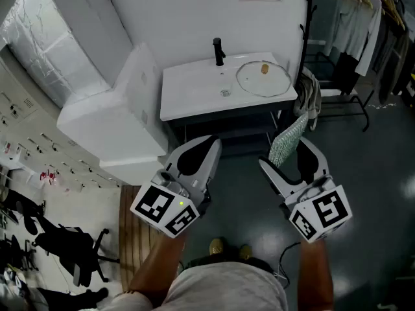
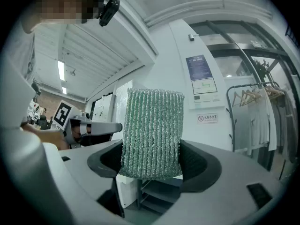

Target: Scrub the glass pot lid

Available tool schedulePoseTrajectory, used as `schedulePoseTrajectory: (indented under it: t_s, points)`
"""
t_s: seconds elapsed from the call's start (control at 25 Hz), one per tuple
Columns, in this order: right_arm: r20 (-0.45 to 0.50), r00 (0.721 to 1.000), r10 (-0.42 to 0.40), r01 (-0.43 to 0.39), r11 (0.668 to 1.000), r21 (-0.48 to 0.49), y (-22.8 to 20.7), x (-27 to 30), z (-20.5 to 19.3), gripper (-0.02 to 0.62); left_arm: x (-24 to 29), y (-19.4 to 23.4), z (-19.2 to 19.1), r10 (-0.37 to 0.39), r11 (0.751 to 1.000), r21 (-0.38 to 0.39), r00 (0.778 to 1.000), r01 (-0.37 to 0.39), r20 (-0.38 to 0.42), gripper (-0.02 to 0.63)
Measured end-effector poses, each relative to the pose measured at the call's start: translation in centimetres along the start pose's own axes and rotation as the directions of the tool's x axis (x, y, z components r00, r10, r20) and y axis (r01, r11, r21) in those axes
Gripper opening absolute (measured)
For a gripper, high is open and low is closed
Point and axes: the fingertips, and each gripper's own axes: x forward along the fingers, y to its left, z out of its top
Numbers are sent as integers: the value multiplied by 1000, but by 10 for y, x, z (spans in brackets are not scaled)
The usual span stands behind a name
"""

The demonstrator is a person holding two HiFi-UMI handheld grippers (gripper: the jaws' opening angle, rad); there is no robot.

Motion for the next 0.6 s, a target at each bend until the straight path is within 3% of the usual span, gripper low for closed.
schedulePoseTrajectory:
  t_s: [0.6]
  points:
    - [-8,1000,-3,3,1000,19,3,11,-2,348,-3,15,-2,-3,1000,-21,1000,4,6,16]
